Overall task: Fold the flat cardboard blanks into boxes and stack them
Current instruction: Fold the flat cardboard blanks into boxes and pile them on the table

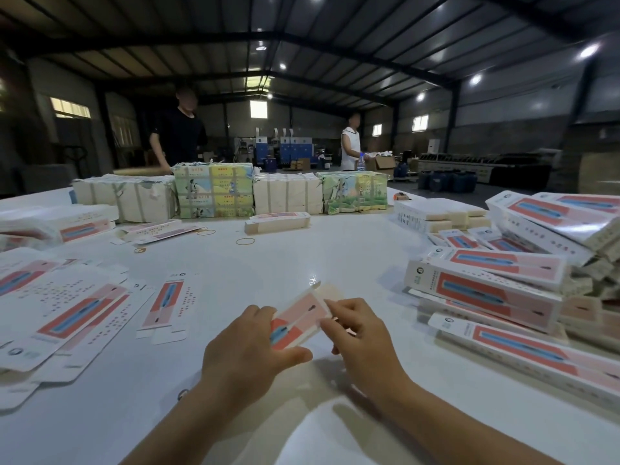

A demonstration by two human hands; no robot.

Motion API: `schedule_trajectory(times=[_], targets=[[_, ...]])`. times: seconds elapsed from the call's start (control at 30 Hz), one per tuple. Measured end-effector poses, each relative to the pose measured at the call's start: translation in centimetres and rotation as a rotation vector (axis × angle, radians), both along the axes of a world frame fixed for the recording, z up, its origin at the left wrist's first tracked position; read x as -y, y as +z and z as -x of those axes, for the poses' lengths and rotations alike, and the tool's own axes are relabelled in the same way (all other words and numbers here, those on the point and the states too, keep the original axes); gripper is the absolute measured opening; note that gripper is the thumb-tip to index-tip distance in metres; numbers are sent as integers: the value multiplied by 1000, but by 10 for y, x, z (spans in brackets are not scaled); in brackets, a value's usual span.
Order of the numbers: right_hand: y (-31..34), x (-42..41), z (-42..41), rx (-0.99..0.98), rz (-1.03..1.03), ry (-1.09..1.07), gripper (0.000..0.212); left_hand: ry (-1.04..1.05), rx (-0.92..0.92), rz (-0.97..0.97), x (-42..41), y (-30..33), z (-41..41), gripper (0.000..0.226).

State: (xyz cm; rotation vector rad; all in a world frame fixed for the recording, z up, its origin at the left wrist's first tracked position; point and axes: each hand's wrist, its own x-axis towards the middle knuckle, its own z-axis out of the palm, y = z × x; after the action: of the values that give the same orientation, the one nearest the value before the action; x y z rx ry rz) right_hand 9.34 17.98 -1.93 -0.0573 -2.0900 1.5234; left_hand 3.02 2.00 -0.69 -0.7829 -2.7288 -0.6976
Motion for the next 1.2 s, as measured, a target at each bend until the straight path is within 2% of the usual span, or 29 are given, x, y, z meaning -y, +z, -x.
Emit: schedule_trajectory(times=[0.1,0.23,0.27,0.37,0.4,0.47,0.57,0.7,0.93,0.97,1.0,1.07,1.1,1.13,1.17,1.2], targets=[[2,-2,-1,-6,73,20,25,-8,-49,18,-2,-1,-1,65],[0,-5,-2,45,61,22,26,-14,-96,74,1,-3,-3,66],[0,-5,-2,58,77,27,29,-8,-122,96,2,-3,-2,68],[-2,-6,1,146,85,68,59,2,-231,173,1,-5,-2,73],[-3,-7,1,178,57,69,61,-1,-269,199,1,-5,-2,74],[-2,-9,1,186,-5,35,49,-13,-311,224,-1,-7,-4,77],[0,-9,-2,97,26,12,22,-8,-324,215,-2,-7,-6,79],[1,-5,-1,97,57,35,22,-3,-324,198,-6,-8,-9,77],[2,-8,1,103,-242,-92,23,20,-317,172,-8,-8,-7,69],[3,-11,1,89,-272,-148,33,20,-309,155,-6,-8,-6,68],[5,-14,1,95,-285,-202,54,18,-301,136,-5,-8,-6,66],[8,-21,3,185,-113,-189,93,3,-291,114,-3,-8,-6,66],[9,-23,4,231,96,-98,101,-9,-289,114,-3,-8,-7,66],[10,-23,5,274,357,25,101,-21,-284,114,-3,-8,-8,66],[11,-24,5,304,590,144,91,-32,-276,113,-4,-8,-8,67],[12,-25,6,315,723,215,68,-40,-266,110,-4,-7,-9,67]])
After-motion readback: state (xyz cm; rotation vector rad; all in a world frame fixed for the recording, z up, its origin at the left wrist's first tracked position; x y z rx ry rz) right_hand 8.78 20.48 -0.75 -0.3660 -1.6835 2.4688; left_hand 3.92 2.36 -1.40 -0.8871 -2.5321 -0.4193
